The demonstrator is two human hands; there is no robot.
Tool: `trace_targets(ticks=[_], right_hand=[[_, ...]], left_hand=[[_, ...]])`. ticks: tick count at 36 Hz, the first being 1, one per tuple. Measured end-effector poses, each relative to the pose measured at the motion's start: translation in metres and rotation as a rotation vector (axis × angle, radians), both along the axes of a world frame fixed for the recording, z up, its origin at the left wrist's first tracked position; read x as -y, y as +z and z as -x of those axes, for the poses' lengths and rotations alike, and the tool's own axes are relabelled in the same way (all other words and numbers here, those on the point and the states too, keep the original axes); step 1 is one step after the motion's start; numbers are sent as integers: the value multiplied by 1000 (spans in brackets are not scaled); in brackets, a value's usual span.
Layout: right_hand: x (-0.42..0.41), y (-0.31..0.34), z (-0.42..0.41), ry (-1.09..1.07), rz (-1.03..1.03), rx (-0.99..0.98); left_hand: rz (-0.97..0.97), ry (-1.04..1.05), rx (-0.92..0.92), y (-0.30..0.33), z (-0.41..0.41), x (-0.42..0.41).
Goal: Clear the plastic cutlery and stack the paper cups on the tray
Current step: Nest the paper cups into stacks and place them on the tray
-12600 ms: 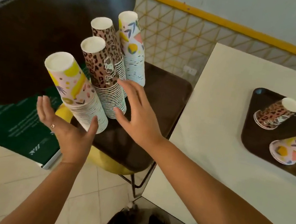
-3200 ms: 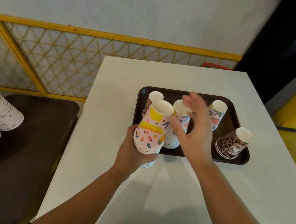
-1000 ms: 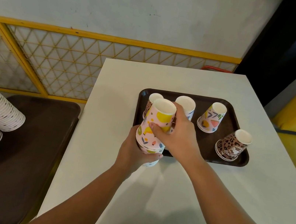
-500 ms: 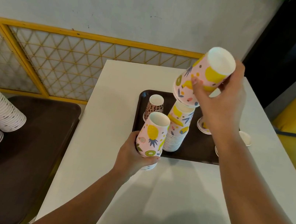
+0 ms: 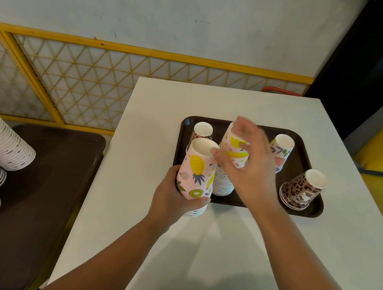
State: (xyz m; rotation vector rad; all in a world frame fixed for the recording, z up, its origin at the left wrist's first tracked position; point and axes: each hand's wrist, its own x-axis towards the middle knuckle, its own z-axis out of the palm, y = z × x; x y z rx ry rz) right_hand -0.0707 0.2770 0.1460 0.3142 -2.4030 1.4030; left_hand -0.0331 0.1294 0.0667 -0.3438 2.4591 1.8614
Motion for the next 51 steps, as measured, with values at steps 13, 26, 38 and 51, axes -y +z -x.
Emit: trace_targets(ticks=[13,26,38,51], right_hand=[[17,-19,-11,165,-25,280],[7,13,3,41,1,136],[-26,38,38,-229,86,-120],[-13,10,17,-220,-46,-189]], left_hand=[[33,-95,-68,10,1,-1],[93,-60,0,4,0,0],[121,-49,-4,10,0,-1],[90,-24,-28,18,2,1]])
